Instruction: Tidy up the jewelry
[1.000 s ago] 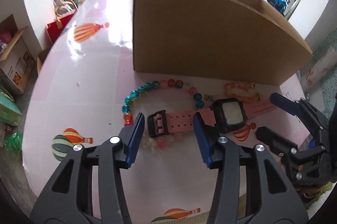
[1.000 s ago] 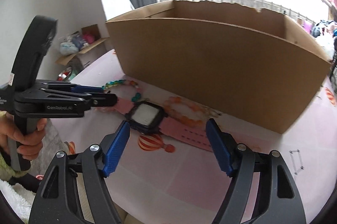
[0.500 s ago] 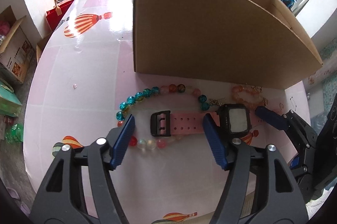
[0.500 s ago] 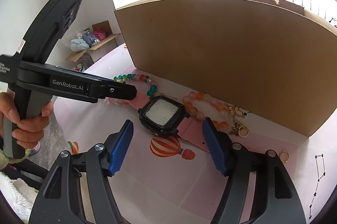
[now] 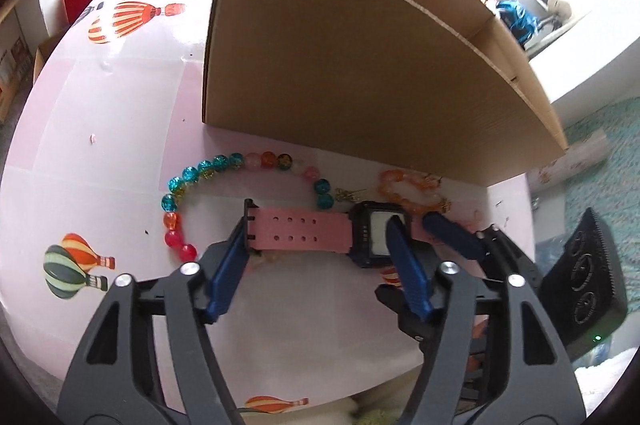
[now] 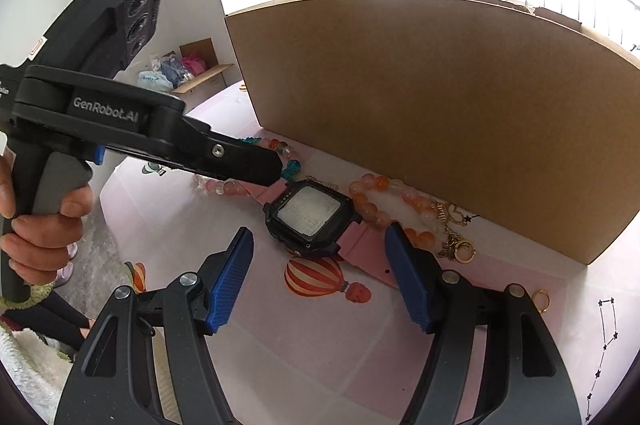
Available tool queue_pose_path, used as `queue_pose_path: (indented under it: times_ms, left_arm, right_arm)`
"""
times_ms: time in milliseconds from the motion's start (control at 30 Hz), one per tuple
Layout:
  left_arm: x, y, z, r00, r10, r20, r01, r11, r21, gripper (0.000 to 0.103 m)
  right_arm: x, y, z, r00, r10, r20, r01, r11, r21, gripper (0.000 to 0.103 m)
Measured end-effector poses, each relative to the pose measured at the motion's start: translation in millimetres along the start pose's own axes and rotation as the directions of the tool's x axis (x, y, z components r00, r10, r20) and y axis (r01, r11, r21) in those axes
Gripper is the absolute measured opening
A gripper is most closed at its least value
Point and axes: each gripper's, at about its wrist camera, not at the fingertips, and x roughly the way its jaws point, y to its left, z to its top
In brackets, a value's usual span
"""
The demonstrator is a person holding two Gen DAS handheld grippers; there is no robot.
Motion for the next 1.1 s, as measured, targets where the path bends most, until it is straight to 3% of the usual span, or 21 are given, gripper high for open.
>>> queue_pose_path:
  times_ms: [100, 167, 267, 333, 400, 467, 567, 700, 867, 967, 1100]
  left_arm:
    - [-6, 0, -1, 0.999, 0.017, 0.046, -0.018, 1.000, 0.006, 0.047]
    - [-8, 4, -4, 0.997, 0.028, 0.065, -0.028, 1.000, 0.006, 0.028]
    - [-9, 4, -10, 0.995, 0.068, 0.072, -0.070, 0.997, 0.022, 0.018]
    - [-11, -4, -16, 0.987, 0.126, 0.096, -0.133, 0.988, 0.080, 0.015]
    - [-14, -17, -23, 0.974, 0.183, 0.135, -0.202, 0.968, 0.148, 0.014]
    - [-13, -34, -35, 0.945, 0.270, 0.185, -0.309, 0.923, 0.229, 0.014]
    - [-7, -46, -49, 0.912, 0.342, 0.225, -0.398, 0.871, 0.290, 0.014]
    - [2, -53, -62, 0.888, 0.380, 0.258, -0.451, 0.830, 0.329, 0.014]
    - [11, -66, -73, 0.852, 0.418, 0.316, -0.517, 0.769, 0.376, 0.014]
    - [16, -70, -76, 0.832, 0.436, 0.343, -0.550, 0.735, 0.397, 0.014]
    - [21, -72, -80, 0.818, 0.454, 0.354, -0.571, 0.716, 0.402, 0.014]
  right_arm:
    - [-2, -1, -2, 1.000, 0.006, 0.006, -0.006, 1.000, 0.004, 0.067]
    - [-2, -1, -2, 1.000, 0.005, 0.009, -0.005, 1.000, 0.004, 0.067]
    - [-2, -1, -5, 1.000, 0.002, 0.012, -0.002, 1.000, 0.002, 0.067]
    - [-4, -1, -5, 1.000, 0.002, 0.012, -0.002, 1.000, 0.003, 0.067]
    - [-6, -2, -6, 1.000, 0.004, 0.010, -0.004, 1.000, 0.009, 0.067]
    - [-10, -4, -5, 1.000, -0.004, 0.002, 0.004, 1.000, 0.025, 0.067]
    - [-26, -15, -10, 1.000, -0.014, -0.007, 0.014, 0.997, 0.078, 0.064]
    - [-54, -35, -22, 0.992, -0.128, -0.016, 0.129, 0.981, 0.142, 0.060]
    - [-68, -75, -32, 0.966, -0.249, -0.063, 0.257, 0.925, 0.279, 0.051]
    - [-69, -98, -27, 0.966, -0.251, -0.062, 0.257, 0.907, 0.333, 0.046]
    - [-64, -108, -18, 0.980, -0.192, -0.050, 0.197, 0.908, 0.371, 0.045]
